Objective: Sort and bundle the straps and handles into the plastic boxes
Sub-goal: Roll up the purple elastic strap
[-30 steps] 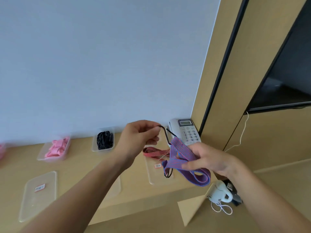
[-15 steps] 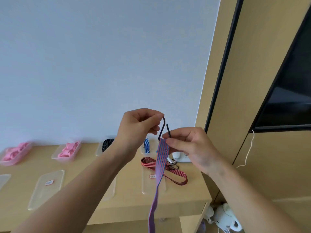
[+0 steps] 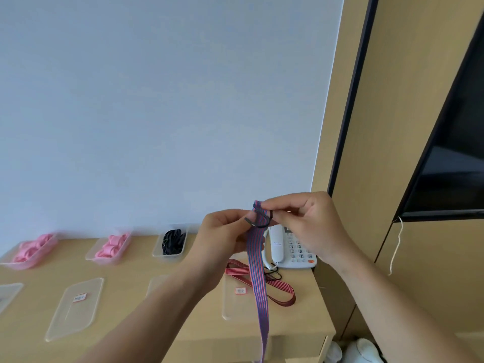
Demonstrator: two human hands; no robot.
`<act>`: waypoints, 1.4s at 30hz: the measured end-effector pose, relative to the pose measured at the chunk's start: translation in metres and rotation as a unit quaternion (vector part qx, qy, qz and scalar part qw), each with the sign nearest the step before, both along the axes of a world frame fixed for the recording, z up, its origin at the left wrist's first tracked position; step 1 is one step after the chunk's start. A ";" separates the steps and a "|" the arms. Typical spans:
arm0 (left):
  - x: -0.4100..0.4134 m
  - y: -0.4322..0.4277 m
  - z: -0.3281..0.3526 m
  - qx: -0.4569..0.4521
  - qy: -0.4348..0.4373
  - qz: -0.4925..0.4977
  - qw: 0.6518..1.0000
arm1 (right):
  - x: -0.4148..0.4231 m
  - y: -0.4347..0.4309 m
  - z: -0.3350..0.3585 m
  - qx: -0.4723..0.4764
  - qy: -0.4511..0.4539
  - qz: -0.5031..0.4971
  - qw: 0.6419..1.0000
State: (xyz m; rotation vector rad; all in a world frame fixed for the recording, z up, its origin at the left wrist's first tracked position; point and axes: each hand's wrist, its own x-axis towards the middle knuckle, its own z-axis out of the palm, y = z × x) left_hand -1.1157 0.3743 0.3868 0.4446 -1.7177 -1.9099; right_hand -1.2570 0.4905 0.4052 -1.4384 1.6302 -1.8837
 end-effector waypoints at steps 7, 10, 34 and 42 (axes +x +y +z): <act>-0.001 0.001 -0.004 0.034 0.070 -0.102 0.992 | -0.012 0.003 0.009 -0.040 0.262 -0.126 0.956; -0.003 -0.003 -0.006 0.009 0.060 -0.106 0.992 | -0.014 0.002 0.008 -0.058 0.340 -0.175 0.922; -0.014 -0.023 -0.013 0.030 -0.021 0.075 0.996 | 0.004 -0.023 0.019 0.058 -0.036 0.001 0.998; -0.011 -0.028 -0.007 0.014 -0.015 0.109 0.994 | 0.013 -0.023 0.007 0.058 -0.134 0.077 0.986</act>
